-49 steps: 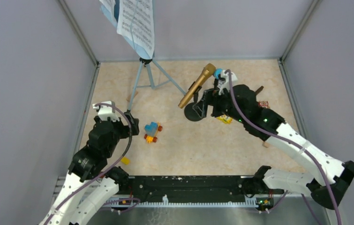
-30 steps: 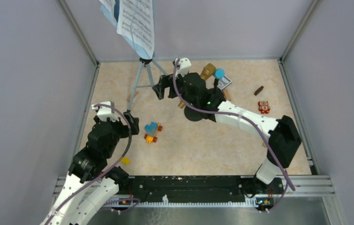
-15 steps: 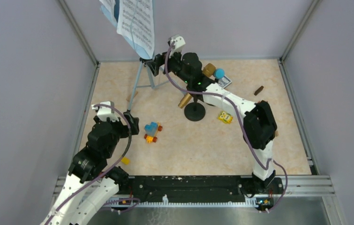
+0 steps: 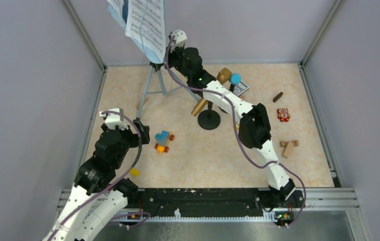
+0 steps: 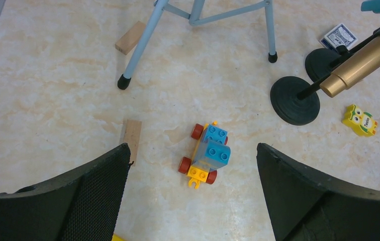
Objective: Pack up the instrument practice props
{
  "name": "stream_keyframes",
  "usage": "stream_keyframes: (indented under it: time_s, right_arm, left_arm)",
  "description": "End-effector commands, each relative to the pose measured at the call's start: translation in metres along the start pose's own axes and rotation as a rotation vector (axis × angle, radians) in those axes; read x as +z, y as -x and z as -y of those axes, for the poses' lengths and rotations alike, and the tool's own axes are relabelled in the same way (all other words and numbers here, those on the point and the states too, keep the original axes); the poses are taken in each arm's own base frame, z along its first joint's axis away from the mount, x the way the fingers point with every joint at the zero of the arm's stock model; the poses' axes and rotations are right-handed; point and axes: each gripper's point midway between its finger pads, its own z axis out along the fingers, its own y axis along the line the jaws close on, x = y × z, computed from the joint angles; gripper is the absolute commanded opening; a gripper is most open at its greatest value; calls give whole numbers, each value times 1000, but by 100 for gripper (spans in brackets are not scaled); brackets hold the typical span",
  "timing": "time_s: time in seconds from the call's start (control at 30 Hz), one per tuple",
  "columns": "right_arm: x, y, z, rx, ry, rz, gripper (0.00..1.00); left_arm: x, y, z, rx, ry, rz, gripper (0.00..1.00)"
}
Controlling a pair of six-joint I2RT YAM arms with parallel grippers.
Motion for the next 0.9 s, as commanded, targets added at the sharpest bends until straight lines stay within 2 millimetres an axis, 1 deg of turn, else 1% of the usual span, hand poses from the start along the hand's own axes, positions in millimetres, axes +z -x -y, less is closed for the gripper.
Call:
stream_keyframes:
  time_s: [0.0,0.07,0.13,0.33,0.47,0.57,0.63,0.73,0.77,0.87]
  right_arm:
    - [8,27,11,52,-114,66,95]
    - [9,22,12,52,-136,69,95]
    - [12,21,8,51,-124,89,94]
    - [24,27,-6,4,-56,170,86]
    - [30,34,-10,-38,-35,232,69]
    - [32,42,-11,-51,-27,277,60]
    - [34,42,-13,-61,-19,290,53]
    - [34,43,-20,-95,15,292,40]
    - [34,41,-27,-116,46,281,36]
    - [28,39,-40,-186,125,247,17]
  left_arm:
    - [2,8,1,-8,1,37,99]
    - [3,8,2,-8,-1,36,99]
    - [3,8,2,-7,-2,36,99]
    - [4,6,3,-3,-8,29,99]
    - [5,6,3,-2,-8,27,99]
    - [5,6,3,-3,-6,28,99]
    - [5,6,3,-3,-7,28,99]
    - [5,6,3,-3,-7,28,99]
    - [5,6,3,-3,-6,27,99]
    - [5,6,3,-2,-6,27,99]
